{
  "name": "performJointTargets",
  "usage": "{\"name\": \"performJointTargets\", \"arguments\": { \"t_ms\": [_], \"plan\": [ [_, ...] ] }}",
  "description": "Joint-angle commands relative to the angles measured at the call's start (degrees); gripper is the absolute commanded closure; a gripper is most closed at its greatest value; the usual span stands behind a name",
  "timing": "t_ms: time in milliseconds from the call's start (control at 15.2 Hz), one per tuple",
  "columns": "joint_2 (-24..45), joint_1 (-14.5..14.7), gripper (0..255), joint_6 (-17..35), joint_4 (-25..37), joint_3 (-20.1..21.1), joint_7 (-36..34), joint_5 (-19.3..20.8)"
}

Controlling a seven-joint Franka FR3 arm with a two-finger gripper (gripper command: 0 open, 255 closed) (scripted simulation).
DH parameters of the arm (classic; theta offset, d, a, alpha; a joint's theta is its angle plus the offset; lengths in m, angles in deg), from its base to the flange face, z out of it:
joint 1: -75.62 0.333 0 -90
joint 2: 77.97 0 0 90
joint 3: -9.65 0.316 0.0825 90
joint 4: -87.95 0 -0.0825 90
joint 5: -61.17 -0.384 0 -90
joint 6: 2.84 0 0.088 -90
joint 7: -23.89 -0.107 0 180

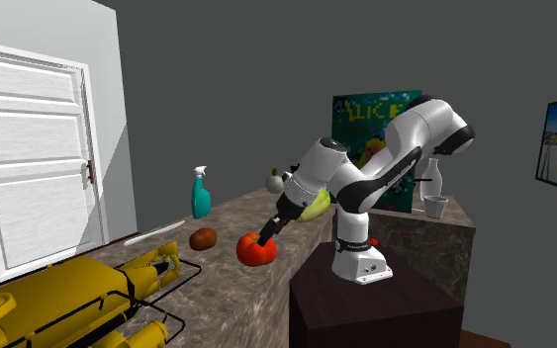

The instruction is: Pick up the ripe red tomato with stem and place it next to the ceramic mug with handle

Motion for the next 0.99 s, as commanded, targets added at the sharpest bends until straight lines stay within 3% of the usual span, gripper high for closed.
{"name": "performJointTargets", "arguments": {
  "t_ms": [0, 264, 330, 924],
  "plan": [
    [0.1, -0.1, 0, 0.2, -0.1, 0.1, 0.0, 0.0],
    [0.1, -0.1, 0, 0.2, -0.1, 0.1, 0.0, 0.0],
    [0.1, -0.1, 255, 0.2, -0.1, 0.1, 0.0, 0.0],
    [0.1, 0.0, 255, 0.2, -0.1, 0.1, 0.0, 0.0]
  ]
}}
